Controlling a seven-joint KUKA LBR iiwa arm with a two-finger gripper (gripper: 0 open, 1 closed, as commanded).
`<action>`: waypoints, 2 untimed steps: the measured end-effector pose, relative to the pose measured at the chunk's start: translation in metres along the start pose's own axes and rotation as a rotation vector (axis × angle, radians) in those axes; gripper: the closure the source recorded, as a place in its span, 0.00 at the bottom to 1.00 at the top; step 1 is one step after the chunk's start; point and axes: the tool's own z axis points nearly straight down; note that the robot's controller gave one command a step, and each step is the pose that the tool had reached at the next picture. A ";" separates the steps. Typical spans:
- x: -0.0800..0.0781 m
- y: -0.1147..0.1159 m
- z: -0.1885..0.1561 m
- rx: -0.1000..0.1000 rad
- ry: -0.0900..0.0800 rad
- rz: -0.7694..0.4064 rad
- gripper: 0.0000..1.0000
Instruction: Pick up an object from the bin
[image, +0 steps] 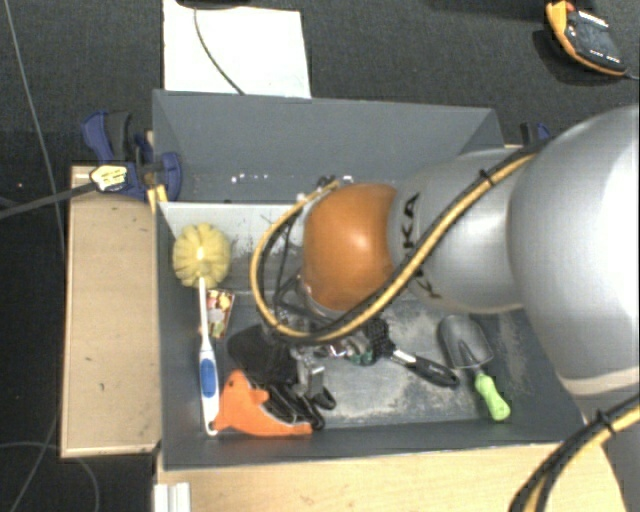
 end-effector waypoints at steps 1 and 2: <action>-0.003 -0.022 0.016 0.000 0.003 0.333 0.00; -0.001 -0.015 -0.038 0.001 0.003 0.338 0.00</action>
Offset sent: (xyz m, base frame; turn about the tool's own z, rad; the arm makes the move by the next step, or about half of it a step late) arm 0.0008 -0.0074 0.0984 0.0033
